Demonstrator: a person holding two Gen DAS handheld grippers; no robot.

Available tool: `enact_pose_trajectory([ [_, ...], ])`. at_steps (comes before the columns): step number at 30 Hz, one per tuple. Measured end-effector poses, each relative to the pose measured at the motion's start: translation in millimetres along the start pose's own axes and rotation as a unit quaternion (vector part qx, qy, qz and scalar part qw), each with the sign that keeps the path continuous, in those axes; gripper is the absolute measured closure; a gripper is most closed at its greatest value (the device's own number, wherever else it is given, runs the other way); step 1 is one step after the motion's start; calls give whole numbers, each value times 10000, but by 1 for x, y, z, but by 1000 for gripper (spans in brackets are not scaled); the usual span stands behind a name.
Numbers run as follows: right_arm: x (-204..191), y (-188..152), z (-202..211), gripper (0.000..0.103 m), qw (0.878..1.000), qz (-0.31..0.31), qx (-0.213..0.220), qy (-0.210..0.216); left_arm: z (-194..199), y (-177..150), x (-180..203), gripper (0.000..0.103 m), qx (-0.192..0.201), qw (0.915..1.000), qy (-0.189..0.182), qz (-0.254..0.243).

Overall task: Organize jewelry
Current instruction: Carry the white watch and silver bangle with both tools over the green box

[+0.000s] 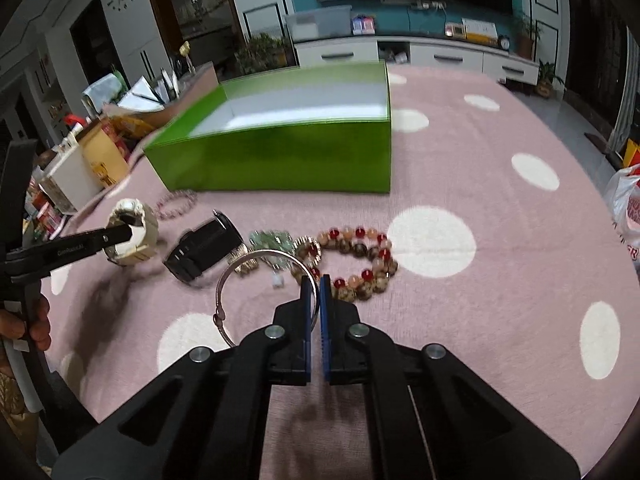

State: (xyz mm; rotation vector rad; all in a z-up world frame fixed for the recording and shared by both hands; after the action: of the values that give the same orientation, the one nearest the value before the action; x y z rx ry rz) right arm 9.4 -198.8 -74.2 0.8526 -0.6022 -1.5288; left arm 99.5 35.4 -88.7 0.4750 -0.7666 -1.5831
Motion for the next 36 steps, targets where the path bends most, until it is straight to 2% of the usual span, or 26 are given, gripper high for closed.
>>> enact_pose_trajectory([
  [15,9,36,30,100,9974,-252,659,163,40,26,30,92,396,9988,-282,-100],
  [26,9,64,35,100,9933,-326,1075,265,46,52,43,92,609,9975,-310,-189],
  [36,10,76,29,100,9917,-347,1201,300,42,68,57,92,689,9966,-345,-286],
])
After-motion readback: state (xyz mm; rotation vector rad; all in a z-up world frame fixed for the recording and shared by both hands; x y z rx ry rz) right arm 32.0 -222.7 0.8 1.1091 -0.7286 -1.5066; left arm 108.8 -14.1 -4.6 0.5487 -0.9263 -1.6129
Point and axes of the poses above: each gripper's, at about its wrist camera, not at the fingertips, and z roughly against the way its jaws point, x to its right, y to its top, the point moved 6 cm from there along -z, roughly the way its jaws point, and after that the axes turned 10 degrees about x, right-handed, at the moved point
